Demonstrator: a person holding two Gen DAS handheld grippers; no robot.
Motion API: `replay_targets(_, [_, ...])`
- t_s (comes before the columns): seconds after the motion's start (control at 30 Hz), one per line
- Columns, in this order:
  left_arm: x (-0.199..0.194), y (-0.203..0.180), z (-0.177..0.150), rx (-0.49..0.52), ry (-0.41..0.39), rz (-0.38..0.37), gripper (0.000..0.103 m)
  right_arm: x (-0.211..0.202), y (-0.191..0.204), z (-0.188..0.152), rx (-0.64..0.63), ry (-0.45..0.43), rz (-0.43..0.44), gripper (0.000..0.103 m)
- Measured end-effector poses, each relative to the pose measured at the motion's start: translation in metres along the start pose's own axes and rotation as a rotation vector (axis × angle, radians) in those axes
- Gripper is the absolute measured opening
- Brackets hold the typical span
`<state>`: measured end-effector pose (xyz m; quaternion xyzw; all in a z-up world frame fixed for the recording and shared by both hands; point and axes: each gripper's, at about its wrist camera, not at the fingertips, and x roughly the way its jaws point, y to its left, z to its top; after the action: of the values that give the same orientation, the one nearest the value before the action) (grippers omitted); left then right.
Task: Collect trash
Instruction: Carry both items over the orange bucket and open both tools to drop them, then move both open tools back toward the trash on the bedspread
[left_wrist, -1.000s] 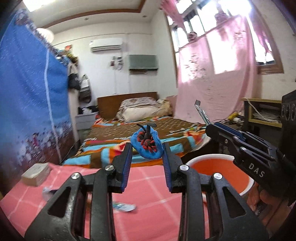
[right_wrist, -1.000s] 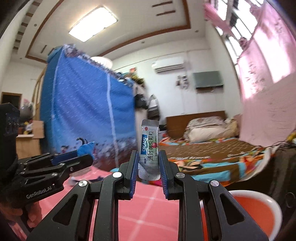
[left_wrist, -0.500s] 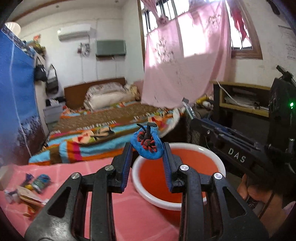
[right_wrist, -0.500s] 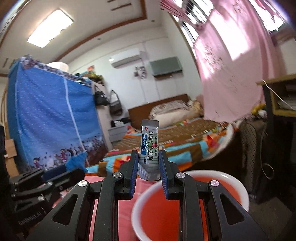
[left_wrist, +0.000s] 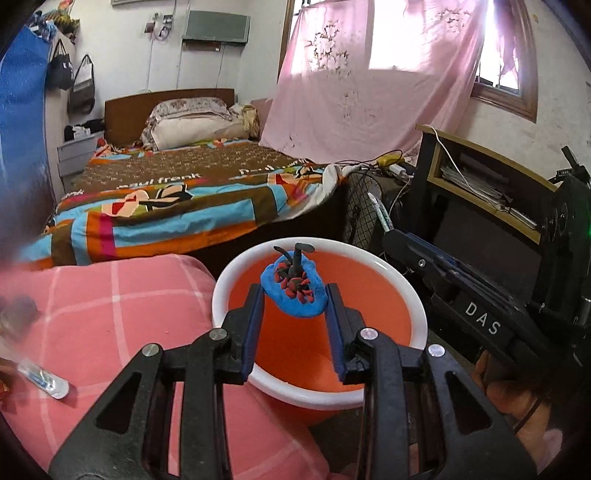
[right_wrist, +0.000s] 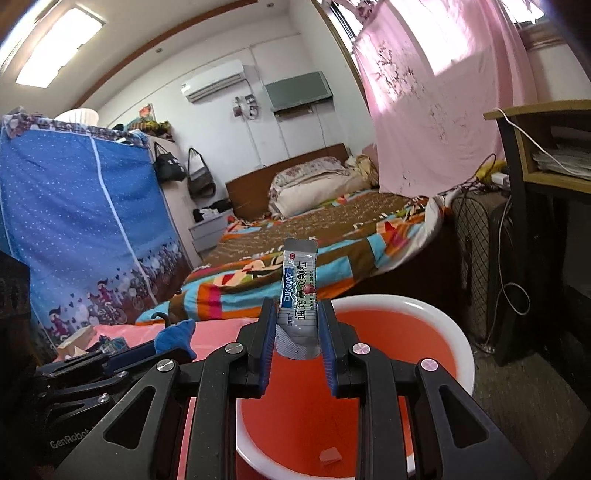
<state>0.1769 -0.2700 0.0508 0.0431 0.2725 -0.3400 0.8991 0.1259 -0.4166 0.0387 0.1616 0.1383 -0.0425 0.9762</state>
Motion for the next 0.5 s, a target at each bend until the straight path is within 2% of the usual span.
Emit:
replay_targets(0.3, [0.008, 0.001, -0.001, -0.016, 0.038, 0.001, 0.047, 0.007, -0.007, -0.002, 0.03, 0.055, -0.023, 0.022])
replay_targets(0.5, [0.002, 0.008, -0.003, -0.04, 0.017, 0.027, 0.051, 0.007, -0.007, -0.003, 0.04, 0.056, -0.027, 0.032])
